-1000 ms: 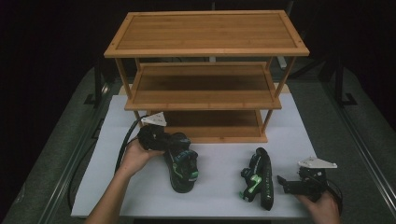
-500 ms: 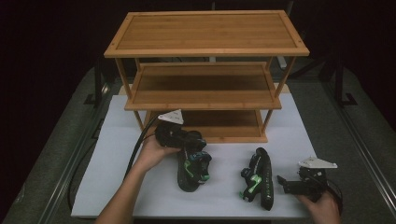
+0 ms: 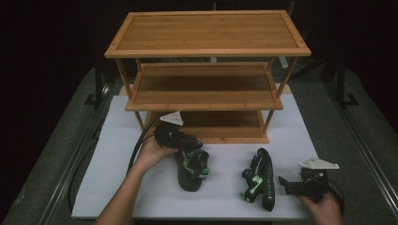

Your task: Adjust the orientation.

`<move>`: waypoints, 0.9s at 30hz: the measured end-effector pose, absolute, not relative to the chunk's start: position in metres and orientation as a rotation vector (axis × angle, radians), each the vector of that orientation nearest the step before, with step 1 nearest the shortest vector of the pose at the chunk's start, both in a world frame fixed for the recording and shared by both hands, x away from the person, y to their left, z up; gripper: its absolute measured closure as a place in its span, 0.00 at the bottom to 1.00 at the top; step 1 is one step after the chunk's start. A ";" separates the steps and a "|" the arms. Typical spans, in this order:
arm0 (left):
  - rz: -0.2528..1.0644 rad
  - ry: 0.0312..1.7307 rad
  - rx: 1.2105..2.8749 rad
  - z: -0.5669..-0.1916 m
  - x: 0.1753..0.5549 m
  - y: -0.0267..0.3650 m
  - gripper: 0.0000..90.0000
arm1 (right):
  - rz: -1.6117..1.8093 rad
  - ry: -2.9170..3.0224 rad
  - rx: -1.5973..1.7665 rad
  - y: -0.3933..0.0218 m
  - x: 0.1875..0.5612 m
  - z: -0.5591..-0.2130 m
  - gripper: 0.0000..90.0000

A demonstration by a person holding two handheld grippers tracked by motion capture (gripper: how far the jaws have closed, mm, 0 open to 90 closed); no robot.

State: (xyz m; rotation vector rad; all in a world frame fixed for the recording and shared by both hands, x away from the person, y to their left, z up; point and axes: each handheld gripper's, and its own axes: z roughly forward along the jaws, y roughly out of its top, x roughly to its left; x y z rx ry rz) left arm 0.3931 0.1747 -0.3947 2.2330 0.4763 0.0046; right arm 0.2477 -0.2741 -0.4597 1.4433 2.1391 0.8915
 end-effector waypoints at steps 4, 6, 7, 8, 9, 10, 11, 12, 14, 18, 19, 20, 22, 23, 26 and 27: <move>0.026 0.468 2.233 -0.396 0.392 0.181 0.79 | 0.892 2.139 1.443 -0.274 0.248 -0.460 0.00; 0.025 0.481 2.242 -0.396 0.391 0.185 0.79 | 0.892 2.139 1.443 -0.274 0.248 -0.460 0.00; 0.034 0.486 2.249 -0.397 0.390 0.187 0.78 | 0.892 2.139 1.444 -0.274 0.248 -0.460 0.00; 0.042 0.485 2.258 -0.397 0.390 0.189 0.78 | 0.892 2.139 1.443 -0.274 0.248 -0.460 0.00; 0.047 0.495 2.261 -0.398 0.388 0.192 0.78 | 0.891 2.139 1.443 -0.274 0.248 -0.460 0.00; 0.048 0.499 2.262 -0.398 0.387 0.194 0.78 | 0.892 2.139 1.444 -0.274 0.248 -0.460 0.00; 0.046 0.506 2.255 -0.398 0.387 0.197 0.78 | 0.891 2.139 1.444 -0.274 0.248 -0.460 0.00; 0.042 0.513 2.248 -0.398 0.386 0.199 0.78 | 0.891 2.139 1.444 -0.274 0.248 -0.460 0.00; 0.047 0.528 2.243 -0.397 0.383 0.203 0.77 | 0.891 2.139 1.444 -0.274 0.248 -0.460 0.00; 0.064 0.526 2.234 -0.387 0.377 0.207 0.71 | 0.891 2.139 1.444 -0.274 0.248 -0.460 0.00; 0.067 0.535 2.214 -0.384 0.375 0.208 0.68 | 0.891 2.139 1.444 -0.274 0.248 -0.460 0.00; 0.071 0.532 2.203 -0.381 0.373 0.210 0.66 | 0.891 2.139 1.443 -0.274 0.248 -0.460 0.00; 0.033 0.514 2.171 -0.375 0.368 0.211 0.65 | 0.892 2.139 1.443 -0.274 0.248 -0.460 0.00; 0.011 0.511 2.166 -0.373 0.366 0.210 0.63 | 0.892 2.139 1.443 -0.274 0.248 -0.460 0.00; -0.059 0.472 2.177 -0.372 0.358 0.205 0.58 | 0.892 2.139 1.443 -0.274 0.248 -0.460 0.00; -0.082 0.465 2.181 -0.372 0.356 0.202 0.58 | 0.892 2.139 1.443 -0.274 0.248 -0.460 0.00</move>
